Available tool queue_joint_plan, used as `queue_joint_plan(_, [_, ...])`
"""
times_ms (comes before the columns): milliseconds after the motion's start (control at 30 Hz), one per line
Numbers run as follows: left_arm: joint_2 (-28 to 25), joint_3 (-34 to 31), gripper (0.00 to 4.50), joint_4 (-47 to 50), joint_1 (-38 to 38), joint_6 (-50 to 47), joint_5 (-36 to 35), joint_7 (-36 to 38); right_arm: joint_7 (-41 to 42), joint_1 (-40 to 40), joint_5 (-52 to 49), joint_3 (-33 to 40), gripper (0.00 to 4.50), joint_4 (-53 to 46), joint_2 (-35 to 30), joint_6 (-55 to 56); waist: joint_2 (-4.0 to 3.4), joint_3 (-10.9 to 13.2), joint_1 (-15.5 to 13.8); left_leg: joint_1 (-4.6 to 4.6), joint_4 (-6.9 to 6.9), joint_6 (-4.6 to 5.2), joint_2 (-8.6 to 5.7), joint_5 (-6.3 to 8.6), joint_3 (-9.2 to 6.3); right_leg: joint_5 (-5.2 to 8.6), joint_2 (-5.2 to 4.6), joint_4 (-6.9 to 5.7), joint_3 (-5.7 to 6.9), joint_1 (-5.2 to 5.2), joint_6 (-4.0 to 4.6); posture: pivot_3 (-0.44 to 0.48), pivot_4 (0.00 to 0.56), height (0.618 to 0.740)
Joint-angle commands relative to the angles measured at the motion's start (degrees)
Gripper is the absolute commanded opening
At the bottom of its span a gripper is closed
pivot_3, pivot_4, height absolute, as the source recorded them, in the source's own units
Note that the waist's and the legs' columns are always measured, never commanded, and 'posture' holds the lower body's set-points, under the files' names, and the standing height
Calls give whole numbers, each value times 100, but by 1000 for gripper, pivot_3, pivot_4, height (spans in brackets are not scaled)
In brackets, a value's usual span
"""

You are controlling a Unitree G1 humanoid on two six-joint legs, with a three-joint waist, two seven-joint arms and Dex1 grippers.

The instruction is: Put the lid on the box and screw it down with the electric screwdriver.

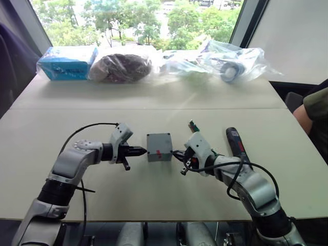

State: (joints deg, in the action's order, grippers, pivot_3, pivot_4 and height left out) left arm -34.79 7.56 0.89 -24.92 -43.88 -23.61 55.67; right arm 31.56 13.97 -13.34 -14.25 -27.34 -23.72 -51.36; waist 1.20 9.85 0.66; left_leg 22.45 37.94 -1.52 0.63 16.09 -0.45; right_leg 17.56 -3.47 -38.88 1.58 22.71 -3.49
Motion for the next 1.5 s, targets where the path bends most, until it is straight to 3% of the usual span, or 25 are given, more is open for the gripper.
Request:
queue_joint_plan(33, [25,-62,0,52,-122,131,-13,32,2,34,-171,3,18,-318,66,-6,0,0,4,0,0,0,0,0,0,0,0,0,0,0,0,0,150,740])
queue_joint_plan(267, [-226,-66,0,6,-197,309,74,300,-117,-150,-361,370,18,-475,5,-190,1,1,1,0,0,0,0,0,0,0,0,0,0,0,0,0,150,740])
queue_joint_plan(467, [-702,-462,0,180,-1451,-387,-640,946,-154,-667,-1032,1861,18,-1257,-108,-332,23,31,-50,10,1,0,-2,0,-7,0,2,3,8,3,0,0,150,740])
queue_joint_plan(667, [-720,185,0,884,-1632,-412,-715,1413,-383,-1198,-1184,2595,18,-1577,-330,-464,1,34,18,6,-8,15,-3,9,2,-1,3,56,6,-20,-3,0,150,740])
queue_joint_plan(767, [-530,456,0,975,-1577,-328,-670,1395,-505,-1486,-1103,2699,761,-1619,-479,-418,1,41,2,6,-12,15,1,9,2,-1,8,57,5,-16,-3,0,150,740])
queue_joint_plan(1067, [-497,776,0,866,-1704,-12,-517,1734,-927,-1859,-1164,2815,4343,-1728,-422,-568,0,43,1,5,-11,15,14,8,-2,-1,28,56,2,-16,-3,0,150,740])
queue_joint_plan(1100, [-509,790,0,838,-1715,20,-494,1783,-967,-1854,-1171,2795,4481,-1704,-397,-582,0,43,-4,5,-11,15,15,8,-2,-1,30,56,2,-17,-3,0,150,740])
queue_joint_plan(1267, [-477,874,0,463,-1787,378,-186,1892,-1053,-1738,-1052,2635,4481,-1409,-422,-383,-1,43,-1,5,-10,15,14,8,0,-1,38,57,2,-17,-3,0,150,740])
queue_joint_plan(1367, [-455,859,0,328,-1801,481,-114,1918,-1044,-1707,-988,2549,3760,-1293,-481,-255,-1,43,-5,6,-9,15,14,8,0,-1,39,57,2,-16,-3,0,150,740])
queue_joint_plan(1500, [-426,812,0,278,-1787,521,-73,1902,-1059,-1619,-882,2411,2292,-1088,-543,-140,-1,43,-3,6,-9,15,14,8,-1,-1,39,57,2,-16,-3,0,150,740])
